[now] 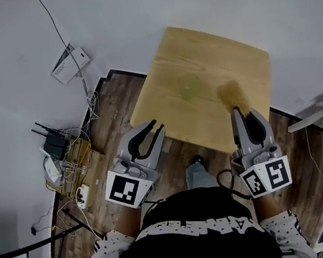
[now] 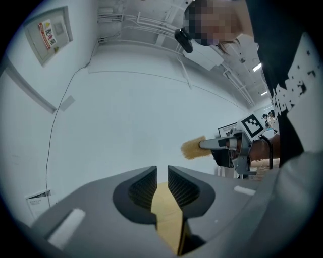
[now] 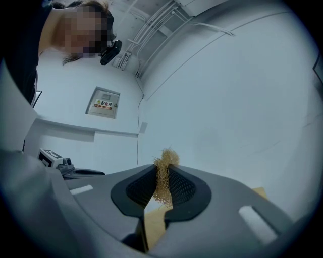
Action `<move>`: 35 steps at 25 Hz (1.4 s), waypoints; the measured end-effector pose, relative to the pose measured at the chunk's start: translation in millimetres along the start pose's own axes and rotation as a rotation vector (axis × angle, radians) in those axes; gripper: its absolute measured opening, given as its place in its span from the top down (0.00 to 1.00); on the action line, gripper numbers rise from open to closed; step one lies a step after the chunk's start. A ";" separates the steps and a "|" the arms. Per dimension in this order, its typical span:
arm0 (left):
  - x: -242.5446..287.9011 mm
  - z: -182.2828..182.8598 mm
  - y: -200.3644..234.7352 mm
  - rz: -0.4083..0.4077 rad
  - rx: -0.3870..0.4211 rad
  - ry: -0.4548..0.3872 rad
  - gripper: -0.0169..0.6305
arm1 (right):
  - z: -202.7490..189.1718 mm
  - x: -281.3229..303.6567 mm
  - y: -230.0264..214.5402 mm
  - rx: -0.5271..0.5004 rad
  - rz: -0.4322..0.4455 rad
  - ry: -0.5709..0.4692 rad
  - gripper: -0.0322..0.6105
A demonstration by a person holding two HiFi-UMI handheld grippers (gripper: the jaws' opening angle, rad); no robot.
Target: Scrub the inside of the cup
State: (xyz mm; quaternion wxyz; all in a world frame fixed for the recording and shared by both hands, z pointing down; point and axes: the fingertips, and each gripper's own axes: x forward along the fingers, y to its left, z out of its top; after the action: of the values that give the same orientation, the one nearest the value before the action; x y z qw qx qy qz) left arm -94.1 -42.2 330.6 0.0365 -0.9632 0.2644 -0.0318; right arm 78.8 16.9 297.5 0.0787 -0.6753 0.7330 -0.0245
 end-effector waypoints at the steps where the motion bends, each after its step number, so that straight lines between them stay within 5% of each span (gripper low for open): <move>1: 6.0 -0.4 2.4 0.001 0.001 -0.002 0.87 | 0.3 5.2 -4.5 -0.001 0.002 0.002 0.84; 18: 107.4 -28.2 31.1 -0.027 -0.035 0.061 0.83 | -14.6 78.6 -83.6 0.009 0.035 0.057 0.84; 35: 127.4 -87.5 63.8 -0.093 -0.070 0.174 0.71 | -44.1 126.9 -72.2 0.033 -0.002 0.144 0.84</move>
State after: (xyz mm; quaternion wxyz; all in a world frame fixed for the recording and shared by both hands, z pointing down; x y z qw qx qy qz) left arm -24.2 -166.7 417.5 -0.0218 -0.9687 0.2223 -0.1078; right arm 133.8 -118.6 340.8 0.0370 -0.6712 0.7354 -0.0851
